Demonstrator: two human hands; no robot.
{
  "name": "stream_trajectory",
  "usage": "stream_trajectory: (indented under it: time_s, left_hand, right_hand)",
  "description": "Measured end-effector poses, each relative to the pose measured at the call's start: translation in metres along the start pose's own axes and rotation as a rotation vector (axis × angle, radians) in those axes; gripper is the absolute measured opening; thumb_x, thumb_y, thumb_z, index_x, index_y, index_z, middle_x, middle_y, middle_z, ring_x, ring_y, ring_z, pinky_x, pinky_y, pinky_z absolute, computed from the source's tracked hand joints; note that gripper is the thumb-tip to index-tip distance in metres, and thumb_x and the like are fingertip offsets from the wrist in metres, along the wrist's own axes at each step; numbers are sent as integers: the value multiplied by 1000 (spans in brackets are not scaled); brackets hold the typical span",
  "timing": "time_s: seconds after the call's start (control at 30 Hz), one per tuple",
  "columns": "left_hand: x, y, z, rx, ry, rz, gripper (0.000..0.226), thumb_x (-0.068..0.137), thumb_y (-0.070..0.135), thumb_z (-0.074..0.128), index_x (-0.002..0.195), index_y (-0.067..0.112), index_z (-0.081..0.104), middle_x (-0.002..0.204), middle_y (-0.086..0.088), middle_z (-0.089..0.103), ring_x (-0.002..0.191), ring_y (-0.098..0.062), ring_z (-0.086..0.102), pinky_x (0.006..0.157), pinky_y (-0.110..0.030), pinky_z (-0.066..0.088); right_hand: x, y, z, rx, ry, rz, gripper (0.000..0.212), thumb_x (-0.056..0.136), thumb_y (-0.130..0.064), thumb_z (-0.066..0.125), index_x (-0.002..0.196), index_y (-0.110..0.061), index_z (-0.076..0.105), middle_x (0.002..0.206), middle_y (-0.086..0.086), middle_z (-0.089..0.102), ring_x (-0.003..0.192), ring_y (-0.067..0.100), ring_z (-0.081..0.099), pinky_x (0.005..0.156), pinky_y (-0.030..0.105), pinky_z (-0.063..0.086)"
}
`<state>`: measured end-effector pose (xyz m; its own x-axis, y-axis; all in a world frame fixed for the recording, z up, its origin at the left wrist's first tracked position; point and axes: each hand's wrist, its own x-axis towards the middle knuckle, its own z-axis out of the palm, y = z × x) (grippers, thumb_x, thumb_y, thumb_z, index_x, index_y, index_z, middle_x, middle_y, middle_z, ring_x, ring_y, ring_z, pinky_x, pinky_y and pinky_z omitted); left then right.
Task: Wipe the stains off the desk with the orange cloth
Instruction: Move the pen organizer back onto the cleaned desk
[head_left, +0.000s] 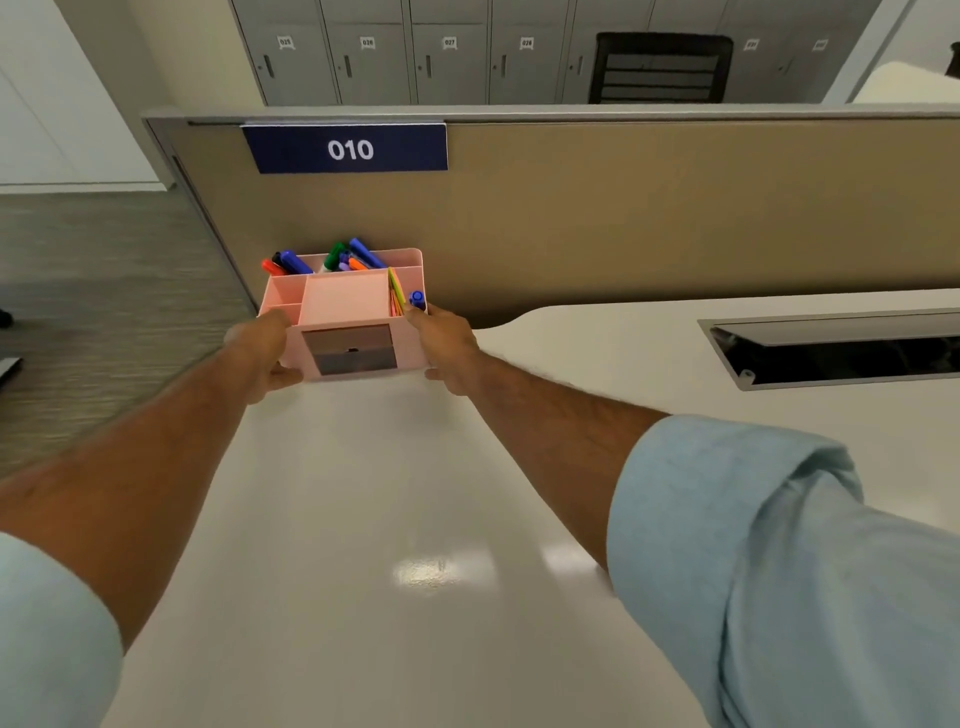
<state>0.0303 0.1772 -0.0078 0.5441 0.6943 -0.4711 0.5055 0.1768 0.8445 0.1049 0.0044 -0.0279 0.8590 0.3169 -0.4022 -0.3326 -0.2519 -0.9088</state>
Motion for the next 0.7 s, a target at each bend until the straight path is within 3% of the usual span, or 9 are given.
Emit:
stream_trajectory:
  time_s: [0.1,0.23,0.4,0.47,0.6,0.7]
  left_hand:
    - [-5,-1,7,16,14,5,49,94,21,49,142,20,41,131,-9,59,113,-30,60,75,-41,57]
    - [-25,-9,34,45,-24,12,47,96,20,46,143,20,40,136,-8,56,118,-32,58,86,-43,57]
    - [-60,-17,76,69,-73,21,42,98,20,46,140,20,41,136,-9,56,119,-33,57,91,-45,56]
    - [-72,-21,89,86,-101,30,40,99,22,46,139,21,42,136,-9,56,118,-33,58,91,-46,56]
    - [-90,-31,108,110,-136,41,39,99,25,45,138,22,43,134,-8,57,116,-33,58,89,-46,56]
    - [-101,-39,112,112,-156,37,40,98,24,45,137,22,43,133,-8,58,115,-32,59,89,-46,57]
  right_hand:
    - [-5,4,-13,39,32,6,39,95,-44,53,127,-21,50,108,0,56,103,21,51,81,39,47]
    - [-20,19,-50,70,66,41,28,94,-46,55,113,-27,48,117,3,58,112,24,52,85,40,48]
    - [-43,32,-106,86,170,82,48,95,-44,54,136,-23,45,126,4,55,122,31,49,99,52,49]
    - [-53,38,-124,80,192,86,50,94,-46,54,138,-23,45,131,4,54,124,33,49,100,54,48]
    - [-73,50,-154,92,211,103,51,94,-46,54,138,-23,46,120,0,53,124,33,50,96,52,50]
    - [-83,56,-165,79,220,119,52,94,-47,54,138,-22,44,132,4,53,124,34,51,97,51,50]
